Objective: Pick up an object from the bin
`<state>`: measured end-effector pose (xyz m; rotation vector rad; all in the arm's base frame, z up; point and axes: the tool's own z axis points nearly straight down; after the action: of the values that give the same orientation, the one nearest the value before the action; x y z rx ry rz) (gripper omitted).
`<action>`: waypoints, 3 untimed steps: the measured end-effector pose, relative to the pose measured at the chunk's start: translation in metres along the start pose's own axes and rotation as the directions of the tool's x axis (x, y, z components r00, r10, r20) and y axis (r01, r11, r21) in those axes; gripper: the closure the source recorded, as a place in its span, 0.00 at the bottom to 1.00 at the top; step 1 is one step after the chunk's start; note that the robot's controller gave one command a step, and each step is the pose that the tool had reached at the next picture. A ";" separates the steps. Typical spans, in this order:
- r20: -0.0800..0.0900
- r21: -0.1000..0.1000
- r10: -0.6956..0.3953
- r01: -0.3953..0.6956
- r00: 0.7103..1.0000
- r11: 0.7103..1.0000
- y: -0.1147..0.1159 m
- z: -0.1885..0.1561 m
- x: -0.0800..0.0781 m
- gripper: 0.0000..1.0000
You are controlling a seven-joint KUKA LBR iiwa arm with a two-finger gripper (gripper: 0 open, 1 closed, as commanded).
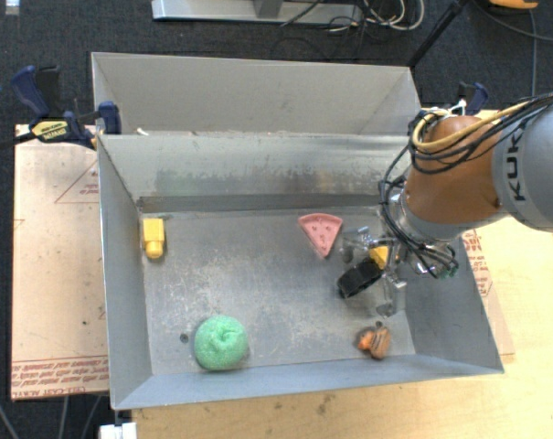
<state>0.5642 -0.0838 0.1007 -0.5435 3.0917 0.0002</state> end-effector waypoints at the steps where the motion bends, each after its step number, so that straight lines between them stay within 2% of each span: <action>1: 0.009 0.008 -0.119 0.118 0.993 0.993 -0.021 0.021 -0.013 1.00; 3: 0.008 0.008 -0.119 0.119 0.993 0.993 -0.021 0.021 -0.014 1.00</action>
Offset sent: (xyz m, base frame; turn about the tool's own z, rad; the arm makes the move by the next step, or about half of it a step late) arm 0.0000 0.0000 0.0000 0.0000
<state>0.5841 -0.0989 0.0802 -0.7240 3.0447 -0.0088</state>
